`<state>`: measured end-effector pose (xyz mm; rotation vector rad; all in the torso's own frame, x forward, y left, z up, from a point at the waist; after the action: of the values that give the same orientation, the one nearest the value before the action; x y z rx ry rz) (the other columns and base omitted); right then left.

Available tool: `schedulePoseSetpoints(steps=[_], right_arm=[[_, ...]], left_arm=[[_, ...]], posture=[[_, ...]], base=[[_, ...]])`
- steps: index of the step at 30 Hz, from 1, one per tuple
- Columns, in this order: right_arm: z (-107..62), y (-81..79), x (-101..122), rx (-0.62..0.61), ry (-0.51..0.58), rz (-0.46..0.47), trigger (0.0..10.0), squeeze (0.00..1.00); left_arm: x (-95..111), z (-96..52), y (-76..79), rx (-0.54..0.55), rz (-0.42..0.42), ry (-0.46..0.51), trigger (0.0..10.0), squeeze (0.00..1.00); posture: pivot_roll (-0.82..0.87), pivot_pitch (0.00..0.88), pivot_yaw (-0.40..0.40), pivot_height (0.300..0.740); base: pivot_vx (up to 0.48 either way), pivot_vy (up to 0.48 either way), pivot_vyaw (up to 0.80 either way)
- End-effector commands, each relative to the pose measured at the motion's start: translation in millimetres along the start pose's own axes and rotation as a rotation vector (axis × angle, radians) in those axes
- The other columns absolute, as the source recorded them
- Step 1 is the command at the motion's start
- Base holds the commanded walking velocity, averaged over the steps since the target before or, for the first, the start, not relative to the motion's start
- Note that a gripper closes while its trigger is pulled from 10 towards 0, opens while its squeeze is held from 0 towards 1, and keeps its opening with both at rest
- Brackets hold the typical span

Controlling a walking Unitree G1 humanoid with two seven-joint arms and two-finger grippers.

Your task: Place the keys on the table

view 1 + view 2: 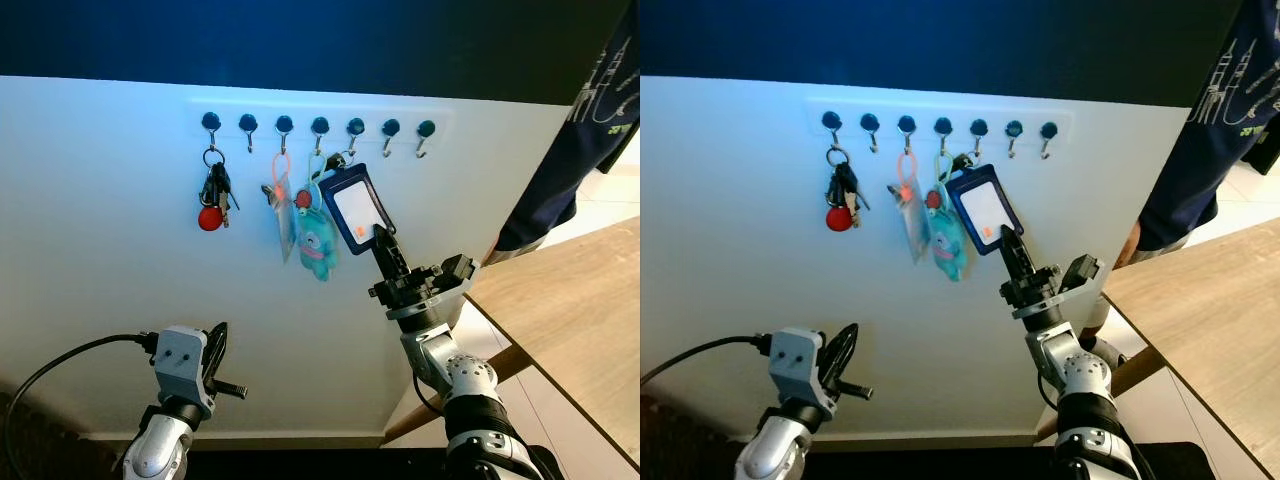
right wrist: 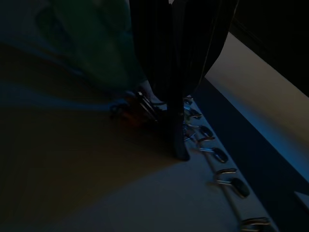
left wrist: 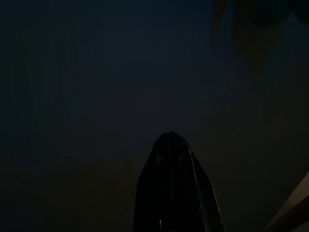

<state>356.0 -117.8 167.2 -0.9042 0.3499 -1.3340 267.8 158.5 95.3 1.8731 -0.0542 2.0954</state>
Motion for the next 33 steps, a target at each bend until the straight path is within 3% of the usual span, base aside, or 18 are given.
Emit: schedulePoseSetpoints(steps=[1,9,24,33], right_arm=[[-1.9,-0.3,0.4,-0.008,0.006,0.001,10.0,0.0],[-7.7,-2.0,1.8,0.007,0.005,0.023,10.0,0.0],[-7.3,-32.1,6.7,0.173,0.013,0.095,10.0,0.0],[-2.4,-51.6,8.8,0.262,0.007,0.107,9.0,0.0]], left_arm=[[-0.7,-1.4,2.0,-0.002,0.008,0.002,10.0,0.0],[-0.5,-1.7,2.3,-0.002,0.008,0.005,10.0,0.0],[1.6,-1.1,2.6,-0.005,0.012,0.012,10.0,0.0],[2.1,-0.2,3.0,-0.01,0.012,0.012,10.0,0.0]], posture=[[0.14,0.066,-0.084,0.74],[0.14,0.069,-0.084,0.74],[0.15,0.071,-0.077,0.74],[0.14,0.073,-0.075,0.74]], base=[[0.0,0.0,0.0],[0.0,0.0,0.0],[0.0,0.0,0.0],[0.0,0.0,0.0]])
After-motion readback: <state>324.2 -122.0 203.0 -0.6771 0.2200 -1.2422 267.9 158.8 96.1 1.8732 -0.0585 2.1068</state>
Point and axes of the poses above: a point about 5 cm out from each wrist's last joint towards the gripper, its own z axis pointing out of the wrist towards the gripper, its own x axis along the axis of the wrist's last joint, y = z × x, the point moved 2 cm from there along z, pointing out of the wrist towards the gripper, and after that the axes turned 15 degrees about -z, right-handed, at the moved point
